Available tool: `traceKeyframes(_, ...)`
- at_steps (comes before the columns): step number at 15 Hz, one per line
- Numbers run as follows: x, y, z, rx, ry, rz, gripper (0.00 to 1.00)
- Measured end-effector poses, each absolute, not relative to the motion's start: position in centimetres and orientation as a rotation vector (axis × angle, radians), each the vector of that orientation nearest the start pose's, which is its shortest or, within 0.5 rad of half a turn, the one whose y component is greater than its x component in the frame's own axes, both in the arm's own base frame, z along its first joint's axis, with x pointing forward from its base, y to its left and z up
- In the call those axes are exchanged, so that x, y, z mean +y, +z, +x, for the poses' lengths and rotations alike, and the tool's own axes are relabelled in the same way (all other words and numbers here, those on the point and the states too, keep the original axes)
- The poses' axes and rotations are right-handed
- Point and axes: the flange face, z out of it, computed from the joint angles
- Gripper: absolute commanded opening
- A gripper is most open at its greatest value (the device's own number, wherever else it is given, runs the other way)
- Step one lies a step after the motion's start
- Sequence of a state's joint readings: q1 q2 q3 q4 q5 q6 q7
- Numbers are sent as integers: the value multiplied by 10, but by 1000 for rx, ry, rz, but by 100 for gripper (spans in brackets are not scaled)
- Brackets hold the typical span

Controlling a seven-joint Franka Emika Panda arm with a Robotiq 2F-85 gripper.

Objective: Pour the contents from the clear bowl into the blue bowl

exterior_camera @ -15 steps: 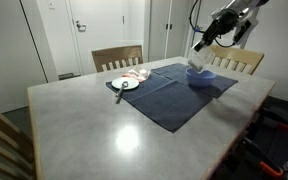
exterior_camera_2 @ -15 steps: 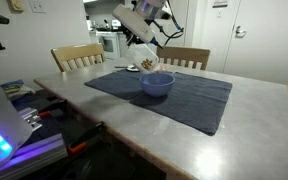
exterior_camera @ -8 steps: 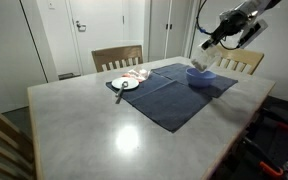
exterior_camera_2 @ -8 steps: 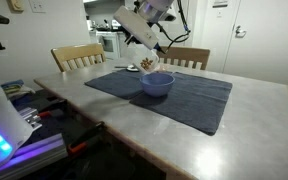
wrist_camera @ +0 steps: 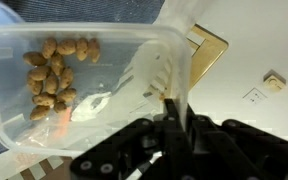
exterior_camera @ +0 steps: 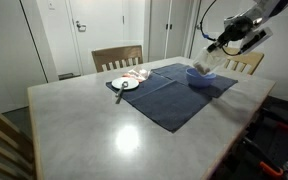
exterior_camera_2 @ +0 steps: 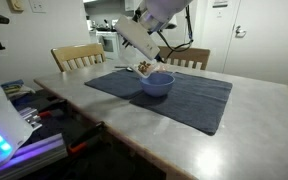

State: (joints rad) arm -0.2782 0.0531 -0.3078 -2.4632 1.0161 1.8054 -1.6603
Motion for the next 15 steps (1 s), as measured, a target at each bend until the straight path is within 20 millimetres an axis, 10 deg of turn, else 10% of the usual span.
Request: traceKeyframes(15,-183,256,381,-485,-586,-2055,2)
